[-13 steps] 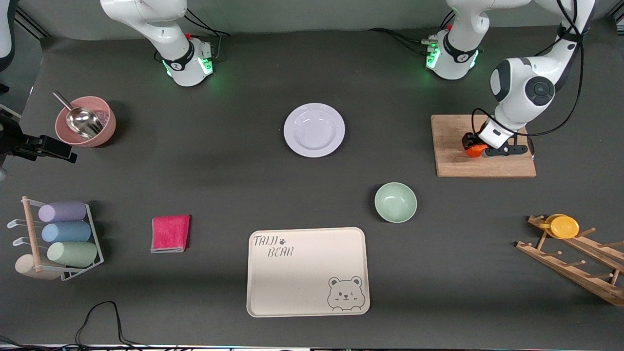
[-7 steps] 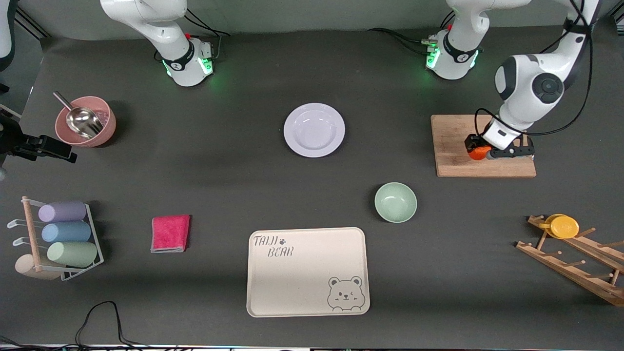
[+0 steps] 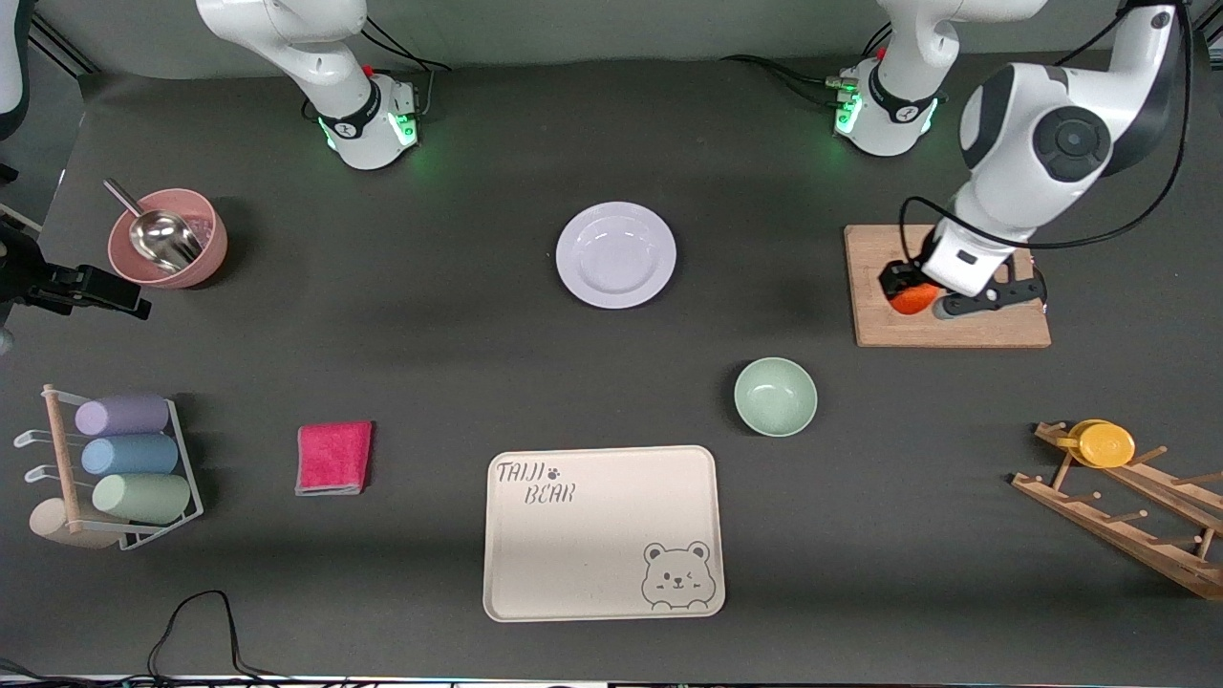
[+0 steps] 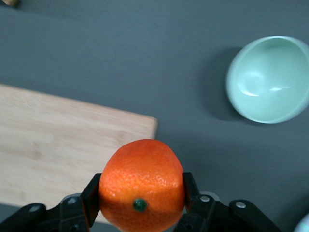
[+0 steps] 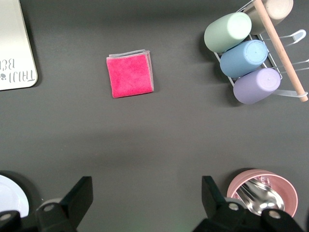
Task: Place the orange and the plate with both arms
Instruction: 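Carry the orange with the left gripper over the white plate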
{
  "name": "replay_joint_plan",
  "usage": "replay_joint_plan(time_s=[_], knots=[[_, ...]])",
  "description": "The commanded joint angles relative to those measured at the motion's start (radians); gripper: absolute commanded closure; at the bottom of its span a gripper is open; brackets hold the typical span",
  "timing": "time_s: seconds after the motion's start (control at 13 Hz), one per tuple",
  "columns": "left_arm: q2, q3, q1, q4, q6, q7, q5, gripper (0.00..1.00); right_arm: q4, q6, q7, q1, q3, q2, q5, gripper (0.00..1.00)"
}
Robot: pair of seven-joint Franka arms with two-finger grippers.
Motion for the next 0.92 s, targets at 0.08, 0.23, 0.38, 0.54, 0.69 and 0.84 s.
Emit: replay_joint_plan(time_s=[0.08,0.23,0.38,0.54,0.69,0.84], knots=[[0.039,0.011,-0.158,0.17,-0.127,-0.244,-0.017,0.69,-0.039,-0.014,0.03,0.006,-0.001,-0.033,-0.007,0.0],[0.087,0.011,-0.272,0.221,-0.13,-0.394,-0.017,0.69,-0.044,-0.012,0.03,0.006,-0.001,-0.034,-0.006,0.0],[0.159,0.011,-0.379,0.275,-0.135,-0.51,-0.017,0.69,-0.045,-0.012,0.03,0.006,0.0,-0.036,-0.006,0.0],[0.229,0.011,-0.473,0.316,-0.115,-0.593,-0.017,0.69,-0.047,-0.012,0.03,0.009,0.0,-0.037,-0.004,0.0],[0.318,0.011,-0.548,0.384,-0.1,-0.671,-0.017,0.69,-0.047,-0.012,0.03,0.009,0.002,-0.041,0.01,0.0],[0.384,0.011,-0.622,0.41,-0.035,-0.751,-0.017,0.69,-0.053,-0.011,0.03,0.009,0.002,-0.042,0.01,0.0]])
